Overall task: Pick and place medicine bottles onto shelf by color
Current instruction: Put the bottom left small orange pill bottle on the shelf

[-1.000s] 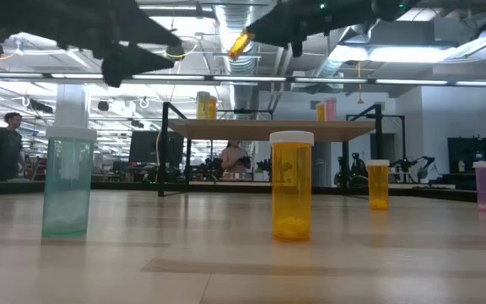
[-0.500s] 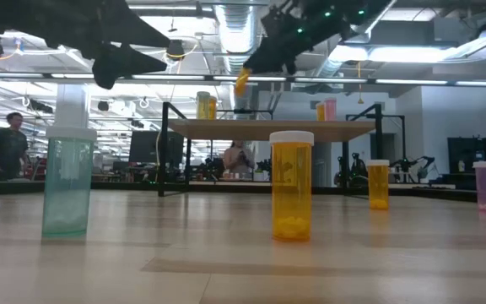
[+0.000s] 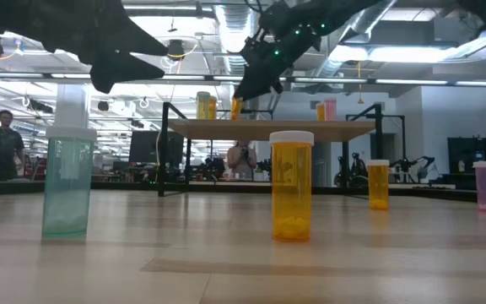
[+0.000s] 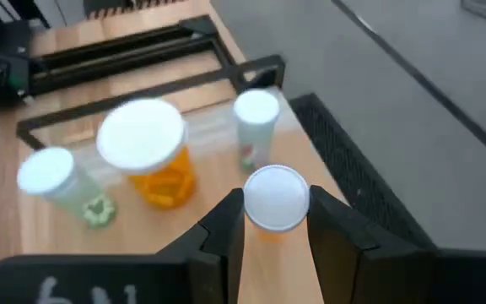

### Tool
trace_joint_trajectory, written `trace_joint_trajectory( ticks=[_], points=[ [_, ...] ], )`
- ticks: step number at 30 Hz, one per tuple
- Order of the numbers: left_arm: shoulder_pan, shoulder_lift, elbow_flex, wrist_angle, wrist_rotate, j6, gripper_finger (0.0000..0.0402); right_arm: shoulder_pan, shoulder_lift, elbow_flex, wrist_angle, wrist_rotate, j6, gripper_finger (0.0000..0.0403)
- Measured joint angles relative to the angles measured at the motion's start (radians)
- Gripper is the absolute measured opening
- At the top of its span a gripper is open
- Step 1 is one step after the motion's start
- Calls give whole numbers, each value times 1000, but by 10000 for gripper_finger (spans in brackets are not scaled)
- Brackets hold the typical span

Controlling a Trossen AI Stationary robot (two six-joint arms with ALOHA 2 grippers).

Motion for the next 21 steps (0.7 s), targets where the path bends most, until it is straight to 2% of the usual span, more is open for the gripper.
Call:
trace_joint_trajectory(
  ticks=[21],
  points=[
    [-1, 0, 0, -24, 17, -22, 241, -10, 14, 9, -90, 2, 5, 141]
  ],
)
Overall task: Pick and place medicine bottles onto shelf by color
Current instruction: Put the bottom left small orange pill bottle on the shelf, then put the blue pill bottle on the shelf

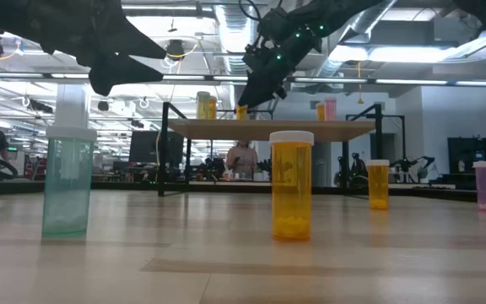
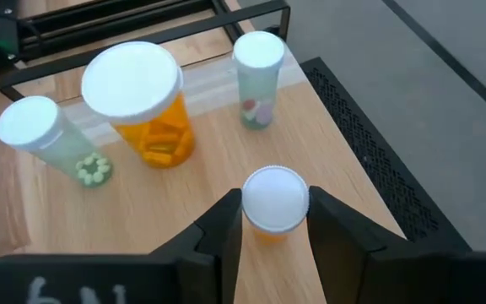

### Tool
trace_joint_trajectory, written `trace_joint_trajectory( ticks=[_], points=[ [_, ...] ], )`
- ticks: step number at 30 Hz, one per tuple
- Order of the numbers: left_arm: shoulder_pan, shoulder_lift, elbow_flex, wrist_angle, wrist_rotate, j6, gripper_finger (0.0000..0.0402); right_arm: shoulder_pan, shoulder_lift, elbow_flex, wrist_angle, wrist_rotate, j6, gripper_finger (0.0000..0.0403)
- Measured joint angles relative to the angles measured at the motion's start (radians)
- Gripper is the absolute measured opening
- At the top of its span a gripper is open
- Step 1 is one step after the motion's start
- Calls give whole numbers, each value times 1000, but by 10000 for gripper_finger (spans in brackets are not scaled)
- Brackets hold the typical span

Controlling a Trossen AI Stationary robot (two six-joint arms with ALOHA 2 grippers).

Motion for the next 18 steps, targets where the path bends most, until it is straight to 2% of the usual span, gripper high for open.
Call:
trace_joint_trajectory(
  ticks=[18],
  points=[
    [0, 0, 0, 0, 1, -1, 241, 0, -9, 10, -16, 0, -4, 227]
  ],
)
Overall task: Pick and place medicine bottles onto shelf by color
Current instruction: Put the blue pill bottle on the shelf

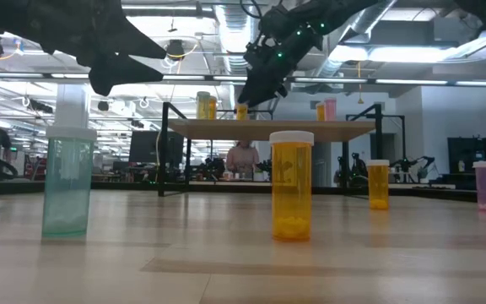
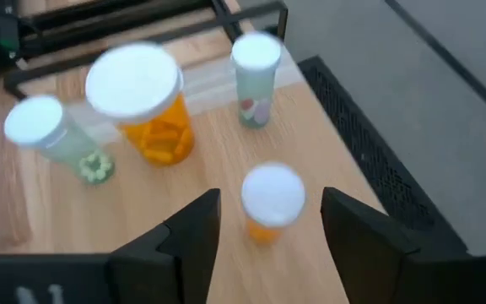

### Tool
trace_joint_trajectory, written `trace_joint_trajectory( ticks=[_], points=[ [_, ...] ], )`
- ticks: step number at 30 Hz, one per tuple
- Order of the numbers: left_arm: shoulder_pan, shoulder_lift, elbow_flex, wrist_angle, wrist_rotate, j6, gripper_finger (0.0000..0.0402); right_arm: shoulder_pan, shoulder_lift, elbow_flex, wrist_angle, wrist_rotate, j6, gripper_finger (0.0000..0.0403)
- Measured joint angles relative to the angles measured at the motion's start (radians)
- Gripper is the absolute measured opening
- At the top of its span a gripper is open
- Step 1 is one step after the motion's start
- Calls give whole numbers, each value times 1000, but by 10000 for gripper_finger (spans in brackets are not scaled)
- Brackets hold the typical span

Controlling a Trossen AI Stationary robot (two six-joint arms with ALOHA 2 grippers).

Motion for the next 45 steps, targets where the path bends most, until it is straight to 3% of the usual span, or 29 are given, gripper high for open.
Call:
trace_joint_trajectory(
  ticks=[10, 20, 24, 28, 32, 39, 45],
  points=[
    [0, 0, 0, -44, 3, -15, 241, 13, -37, 164, -232, 6, -6, 220],
    [0, 0, 0, -61, 39, -17, 241, 116, -138, 171, -491, 8, -38, 205],
    [0, 0, 0, -61, 66, -18, 241, 188, -183, 135, -517, 8, -38, 196],
    [-4, 0, 0, -61, 87, -24, 241, 255, -273, 1, -438, 8, -25, 186],
    [-24, 0, 0, -61, 81, -26, 241, 303, -411, -234, -260, 11, 23, 176],
    [-48, 0, 0, -56, 56, -26, 241, 378, -640, -693, 208, 55, 126, 168],
    [-48, 0, 0, -50, 85, -26, 241, 487, -721, -961, 619, 56, 157, 168]
  ],
)
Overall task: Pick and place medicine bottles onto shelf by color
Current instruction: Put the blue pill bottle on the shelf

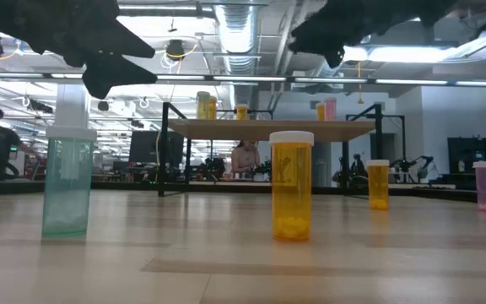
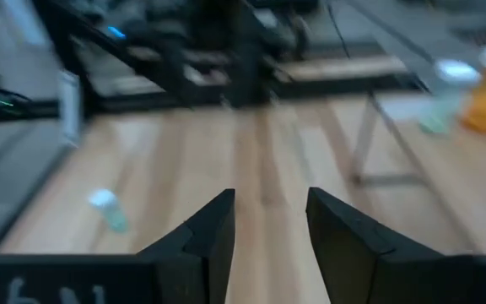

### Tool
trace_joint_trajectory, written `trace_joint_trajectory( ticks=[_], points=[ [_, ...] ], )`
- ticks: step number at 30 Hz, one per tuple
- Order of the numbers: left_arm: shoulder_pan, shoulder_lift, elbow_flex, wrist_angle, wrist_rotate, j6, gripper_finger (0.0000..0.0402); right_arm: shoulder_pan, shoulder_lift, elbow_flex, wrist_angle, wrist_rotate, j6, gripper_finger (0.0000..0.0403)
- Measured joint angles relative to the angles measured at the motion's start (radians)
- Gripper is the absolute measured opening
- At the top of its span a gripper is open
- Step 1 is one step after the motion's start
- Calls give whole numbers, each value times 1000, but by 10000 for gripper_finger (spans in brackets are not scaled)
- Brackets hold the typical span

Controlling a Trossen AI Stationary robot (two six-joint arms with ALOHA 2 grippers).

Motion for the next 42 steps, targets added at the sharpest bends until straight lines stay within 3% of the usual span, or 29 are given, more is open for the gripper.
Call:
trace_joint_trajectory(
  ticks=[6, 12, 22, 28, 34, 42],
  points=[
    [-14, 11, 0, 83, 84, -14, 241, 103, 2, -95, 274, 2, -68, 166],
    [-100, 98, 0, 263, 101, 61, 241, 162, 2, -95, 280, 47, -117, 164],
    [-125, 336, 14, 385, 137, -7, 241, 181, -5, -95, 257, 56, -170, 163],
    [-159, 401, 110, 263, 179, -23, 241, 171, -148, -95, 108, 202, -146, 163],
    [-198, 433, 194, 131, 149, 0, 241, 216, -169, -94, 134, 207, -215, 163],
    [-273, 433, 211, 51, 98, -60, 241, 170, -124, -148, 191, 211, -190, 163]
  ],
)
